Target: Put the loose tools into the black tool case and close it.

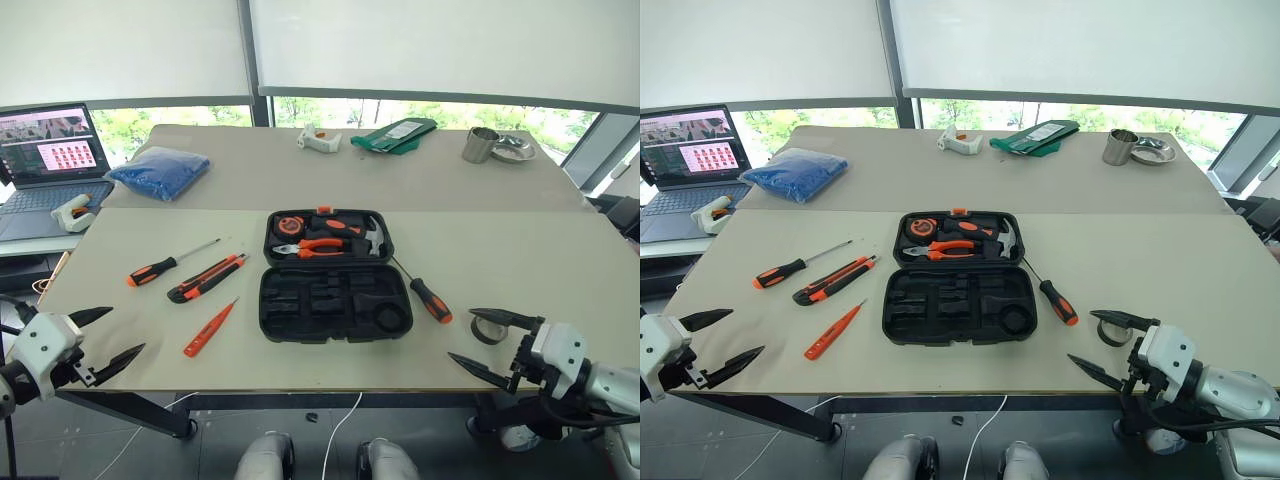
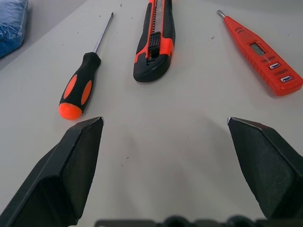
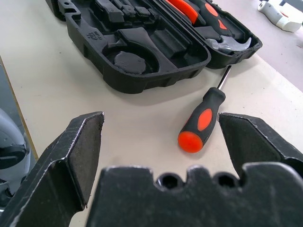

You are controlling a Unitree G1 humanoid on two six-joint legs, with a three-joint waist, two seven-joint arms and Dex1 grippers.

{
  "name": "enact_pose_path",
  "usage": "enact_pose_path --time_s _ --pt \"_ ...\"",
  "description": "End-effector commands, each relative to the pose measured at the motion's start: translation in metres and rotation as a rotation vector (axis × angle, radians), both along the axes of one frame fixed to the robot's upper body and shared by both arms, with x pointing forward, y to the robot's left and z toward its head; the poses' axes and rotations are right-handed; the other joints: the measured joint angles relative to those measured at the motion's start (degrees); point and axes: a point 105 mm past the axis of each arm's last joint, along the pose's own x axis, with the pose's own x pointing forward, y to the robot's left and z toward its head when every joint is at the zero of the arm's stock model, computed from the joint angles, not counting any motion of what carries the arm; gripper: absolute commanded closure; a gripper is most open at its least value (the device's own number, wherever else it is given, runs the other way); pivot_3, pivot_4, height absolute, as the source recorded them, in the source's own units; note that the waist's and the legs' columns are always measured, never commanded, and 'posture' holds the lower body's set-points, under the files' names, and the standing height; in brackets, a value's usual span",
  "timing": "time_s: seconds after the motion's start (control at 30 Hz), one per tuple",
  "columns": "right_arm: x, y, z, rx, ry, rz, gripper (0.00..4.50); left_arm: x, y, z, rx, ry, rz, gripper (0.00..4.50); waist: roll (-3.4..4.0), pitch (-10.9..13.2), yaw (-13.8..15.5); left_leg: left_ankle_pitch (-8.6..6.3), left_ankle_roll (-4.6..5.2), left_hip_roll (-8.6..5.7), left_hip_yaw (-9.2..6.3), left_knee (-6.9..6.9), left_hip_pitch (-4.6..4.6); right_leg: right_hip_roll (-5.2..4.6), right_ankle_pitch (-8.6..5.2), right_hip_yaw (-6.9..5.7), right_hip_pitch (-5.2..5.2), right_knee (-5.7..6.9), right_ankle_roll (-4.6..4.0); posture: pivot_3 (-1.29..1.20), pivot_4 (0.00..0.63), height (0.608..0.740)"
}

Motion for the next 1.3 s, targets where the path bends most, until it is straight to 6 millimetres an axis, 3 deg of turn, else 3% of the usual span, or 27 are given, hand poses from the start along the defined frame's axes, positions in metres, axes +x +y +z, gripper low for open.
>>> enact_pose_path --time_s 0.03,0.13,0.33,0.57,0.67,0.9,1.1,1.3 --pt "0.002 0.011 0.012 0.035 -0.022 0.032 0.04 0.002 0.0 0.008 -0.073 -0.026 0.034 0.0 0.0 0.0 0.0 0.0 0.0 0.0 0.0 0.0 0.0 0.0 0.0 0.0 0.0 0.0 0.0 0.0 0.15 0.74" --pt "0.005 0.036 0.031 0.183 -0.068 0.109 0.04 0.004 0.007 0.013 -0.254 -0.035 0.148 0.0 -0.01 0.0 -0.18 0.0 0.0 0.03 0.0 0.0 0.06 0.02 0.0 0.04 0.03 0.04 0.0 0.0 0.15 0.74" --pt "0.011 0.058 0.071 0.404 -0.133 0.136 0.04 -0.015 0.029 0.013 -0.519 -0.093 0.423 0.0 -0.05 0.01 -0.23 0.0 0.0 0.09 -0.01 0.02 0.19 0.13 0.03 0.12 0.16 0.05 0.03 0.0 0.15 0.74" --pt "0.003 0.075 0.081 0.462 -0.169 0.182 0.04 -0.035 0.052 -0.006 -0.56 -0.084 0.657 0.0 -0.18 0.01 0.63 -0.01 -0.02 0.04 -0.03 0.03 0.21 0.13 0.03 0.07 0.22 0.03 0.02 0.0 0.15 0.74" --pt "0.0 0.079 0.079 0.462 -0.168 0.193 0.04 -0.016 0.057 0.005 -0.546 -0.09 0.653 0.0 -0.19 0.01 1.11 -0.01 -0.02 0.04 -0.03 0.04 0.21 0.12 0.02 0.09 0.22 0.02 0.02 0.0 0.15 0.74" --pt "0.0 0.082 0.07 0.443 -0.153 0.198 0.04 0.05 0.047 0.025 -0.403 -0.019 0.49 0.0 -0.18 0.01 1.66 -0.01 -0.03 0.04 -0.02 0.04 0.18 0.15 0.04 0.06 0.19 0.02 -0.02 0.0 0.15 0.74" --pt "0.003 0.08 0.072 0.44 -0.173 0.186 0.04 0.105 0.033 0.021 -0.325 0.097 0.382 0.0 -0.26 0.02 1.33 0.02 -0.06 0.02 0.1 0.07 0.16 0.27 0.19 0.07 0.12 0.07 0.07 0.0 0.15 0.74" --pt "0.0 0.077 0.07 0.425 -0.18 0.168 0.04 0.137 0.018 0.01 -0.261 0.177 0.315 0.0 -0.28 0.02 1.19 0.01 -0.08 0.0 0.19 0.14 0.04 0.51 0.34 0.06 0.27 0.14 0.39 0.0 0.15 0.74"
